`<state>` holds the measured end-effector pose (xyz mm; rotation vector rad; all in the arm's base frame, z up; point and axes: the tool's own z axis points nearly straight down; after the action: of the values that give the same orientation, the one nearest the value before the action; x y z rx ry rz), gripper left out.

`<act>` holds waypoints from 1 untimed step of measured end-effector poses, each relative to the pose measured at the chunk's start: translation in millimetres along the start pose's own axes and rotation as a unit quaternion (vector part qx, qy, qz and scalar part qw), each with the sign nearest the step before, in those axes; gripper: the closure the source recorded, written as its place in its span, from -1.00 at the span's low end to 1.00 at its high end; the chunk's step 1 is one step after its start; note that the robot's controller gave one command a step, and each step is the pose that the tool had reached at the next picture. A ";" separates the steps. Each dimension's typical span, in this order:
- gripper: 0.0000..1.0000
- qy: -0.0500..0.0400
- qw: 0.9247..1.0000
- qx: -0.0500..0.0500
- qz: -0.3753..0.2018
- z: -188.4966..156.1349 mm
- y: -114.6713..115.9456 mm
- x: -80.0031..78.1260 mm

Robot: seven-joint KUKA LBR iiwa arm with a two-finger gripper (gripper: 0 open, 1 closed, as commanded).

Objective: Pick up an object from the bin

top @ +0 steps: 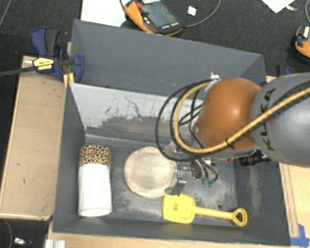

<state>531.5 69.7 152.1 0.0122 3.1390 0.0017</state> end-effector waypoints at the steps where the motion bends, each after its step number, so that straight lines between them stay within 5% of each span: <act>1: -1.00 0.000 1.000 0.000 0.000 0.0 0.0 0.0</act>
Offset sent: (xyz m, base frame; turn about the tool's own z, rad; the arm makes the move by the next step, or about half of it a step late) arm 0.0020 -0.0019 -0.0797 -0.2039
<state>531.5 69.7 152.0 0.0124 3.1391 0.0017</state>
